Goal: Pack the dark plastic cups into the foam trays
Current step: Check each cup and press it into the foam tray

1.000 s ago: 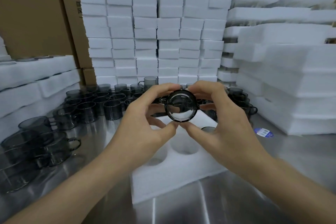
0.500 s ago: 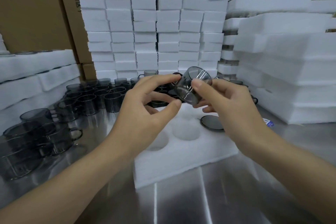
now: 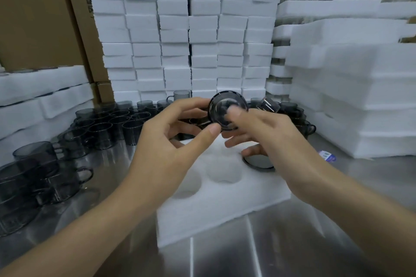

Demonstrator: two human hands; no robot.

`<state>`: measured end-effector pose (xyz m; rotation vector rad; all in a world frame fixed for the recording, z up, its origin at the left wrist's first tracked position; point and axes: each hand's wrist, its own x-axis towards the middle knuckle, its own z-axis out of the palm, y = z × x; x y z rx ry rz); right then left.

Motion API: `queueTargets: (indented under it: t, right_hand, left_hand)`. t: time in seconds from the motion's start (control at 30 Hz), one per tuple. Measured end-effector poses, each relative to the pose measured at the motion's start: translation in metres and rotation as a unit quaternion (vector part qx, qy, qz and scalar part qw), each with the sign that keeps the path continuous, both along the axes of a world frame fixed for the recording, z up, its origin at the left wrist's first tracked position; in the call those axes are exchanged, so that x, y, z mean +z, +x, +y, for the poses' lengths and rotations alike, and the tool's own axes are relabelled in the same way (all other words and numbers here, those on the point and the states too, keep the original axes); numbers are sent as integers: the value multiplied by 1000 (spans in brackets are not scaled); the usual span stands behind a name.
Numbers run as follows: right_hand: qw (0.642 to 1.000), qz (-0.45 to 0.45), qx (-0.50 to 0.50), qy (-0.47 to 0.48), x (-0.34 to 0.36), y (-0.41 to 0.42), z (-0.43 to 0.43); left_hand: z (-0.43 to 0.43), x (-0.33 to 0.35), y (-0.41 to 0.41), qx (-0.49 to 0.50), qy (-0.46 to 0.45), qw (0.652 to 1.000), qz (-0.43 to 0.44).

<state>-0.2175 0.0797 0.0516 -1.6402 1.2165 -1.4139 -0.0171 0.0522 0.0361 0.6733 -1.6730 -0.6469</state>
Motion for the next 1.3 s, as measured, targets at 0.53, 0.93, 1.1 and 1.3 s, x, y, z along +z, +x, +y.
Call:
queueTargets:
  t: [0.53, 0.93, 1.1, 1.3]
  right_hand:
    - [987, -15, -62, -146, -8, 7, 7]
    - [988, -96, 69, -100, 6, 0, 9]
    - [981, -104, 163, -37, 2, 7, 9]
    - [984, -28, 172, -37, -5, 12, 13]
  left_hand:
    - [3, 4, 1, -53, 88, 994, -48]
    - [3, 6, 5, -105, 113, 981, -115]
    - [4, 6, 4, -137, 133, 972, -139]
    - [4, 6, 2, -135, 148, 969, -142]
